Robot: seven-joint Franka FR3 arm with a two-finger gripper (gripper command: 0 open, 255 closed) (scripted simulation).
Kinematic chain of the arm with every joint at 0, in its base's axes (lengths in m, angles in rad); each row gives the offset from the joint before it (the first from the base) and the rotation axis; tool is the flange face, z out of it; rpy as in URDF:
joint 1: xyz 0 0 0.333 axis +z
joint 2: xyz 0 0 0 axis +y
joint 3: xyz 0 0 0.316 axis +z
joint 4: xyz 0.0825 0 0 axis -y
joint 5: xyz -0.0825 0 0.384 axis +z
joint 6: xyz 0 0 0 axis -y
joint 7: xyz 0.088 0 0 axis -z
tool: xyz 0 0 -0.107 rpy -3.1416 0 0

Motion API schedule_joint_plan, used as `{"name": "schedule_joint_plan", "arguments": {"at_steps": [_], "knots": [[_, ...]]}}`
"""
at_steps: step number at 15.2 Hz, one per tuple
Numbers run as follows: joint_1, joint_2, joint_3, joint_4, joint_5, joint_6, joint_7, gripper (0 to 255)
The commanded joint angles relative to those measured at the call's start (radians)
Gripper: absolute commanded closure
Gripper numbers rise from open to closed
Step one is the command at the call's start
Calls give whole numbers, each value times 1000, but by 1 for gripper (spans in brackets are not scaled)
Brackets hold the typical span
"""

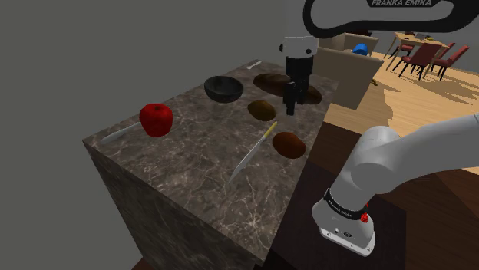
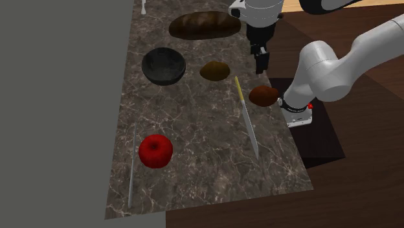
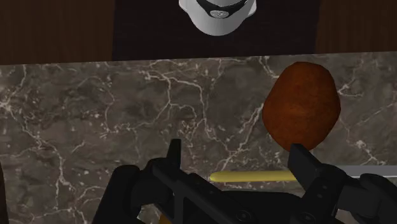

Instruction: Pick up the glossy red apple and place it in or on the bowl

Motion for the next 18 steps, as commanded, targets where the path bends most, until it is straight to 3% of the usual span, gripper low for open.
{"name": "schedule_joint_plan", "arguments": {"at_steps": [1, 10, 18], "knots": [[0, 0, 0, 0, 0, 0, 0, 0], [56, 228, 102, 138, 74, 199, 77, 0], [87, 441, 186, 322, 82, 327, 146, 0]]}}
